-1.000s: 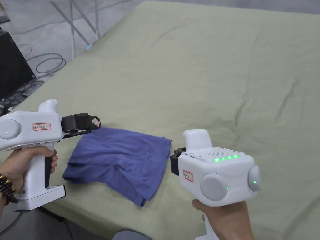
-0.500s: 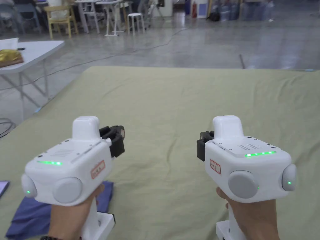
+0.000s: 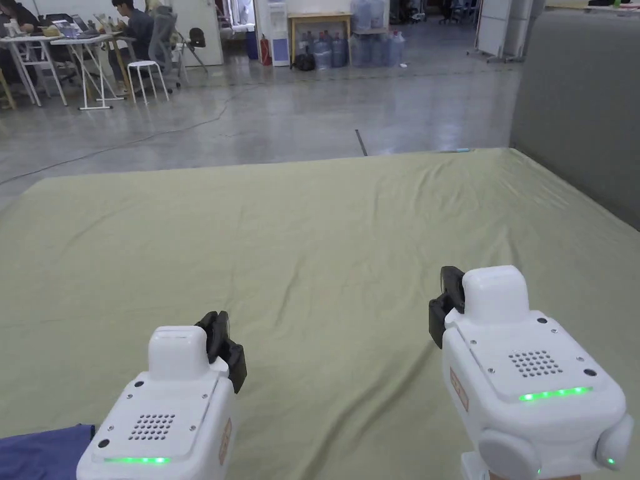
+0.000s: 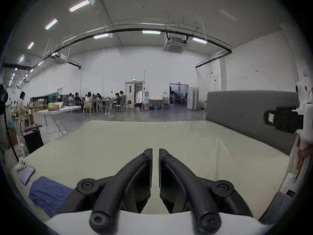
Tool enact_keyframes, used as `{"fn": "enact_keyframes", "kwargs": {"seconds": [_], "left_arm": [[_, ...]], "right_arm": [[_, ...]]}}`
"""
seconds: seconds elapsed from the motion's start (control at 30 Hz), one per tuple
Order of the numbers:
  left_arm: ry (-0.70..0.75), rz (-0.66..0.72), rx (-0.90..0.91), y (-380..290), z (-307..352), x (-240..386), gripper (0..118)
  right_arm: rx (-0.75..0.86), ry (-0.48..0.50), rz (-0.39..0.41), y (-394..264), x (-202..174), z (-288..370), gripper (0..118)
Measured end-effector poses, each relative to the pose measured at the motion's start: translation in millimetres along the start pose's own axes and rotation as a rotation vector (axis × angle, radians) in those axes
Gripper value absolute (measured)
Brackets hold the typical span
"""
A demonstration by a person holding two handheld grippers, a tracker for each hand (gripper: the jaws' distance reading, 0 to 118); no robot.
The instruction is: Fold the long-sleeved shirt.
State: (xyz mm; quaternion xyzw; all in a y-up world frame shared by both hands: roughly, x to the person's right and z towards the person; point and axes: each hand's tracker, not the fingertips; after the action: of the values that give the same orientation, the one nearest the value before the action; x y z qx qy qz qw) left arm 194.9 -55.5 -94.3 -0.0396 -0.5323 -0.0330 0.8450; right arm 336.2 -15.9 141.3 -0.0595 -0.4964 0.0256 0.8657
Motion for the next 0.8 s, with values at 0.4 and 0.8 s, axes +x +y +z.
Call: {"fn": "enact_keyframes", "kwargs": {"seconds": [0.4,0.8], "left_arm": [[0.083,-0.018,0.002,-18.3,11.7,-18.3,6],[0.071,-0.007,-0.01,-21.3,11.2,-16.5,6]], "right_arm": [[0.028,-0.054,-0.015,-39.4,-0.6,7.8,2],[0.004,-0.027,0.003,-38.0,-6.2,8.4,2]]}}
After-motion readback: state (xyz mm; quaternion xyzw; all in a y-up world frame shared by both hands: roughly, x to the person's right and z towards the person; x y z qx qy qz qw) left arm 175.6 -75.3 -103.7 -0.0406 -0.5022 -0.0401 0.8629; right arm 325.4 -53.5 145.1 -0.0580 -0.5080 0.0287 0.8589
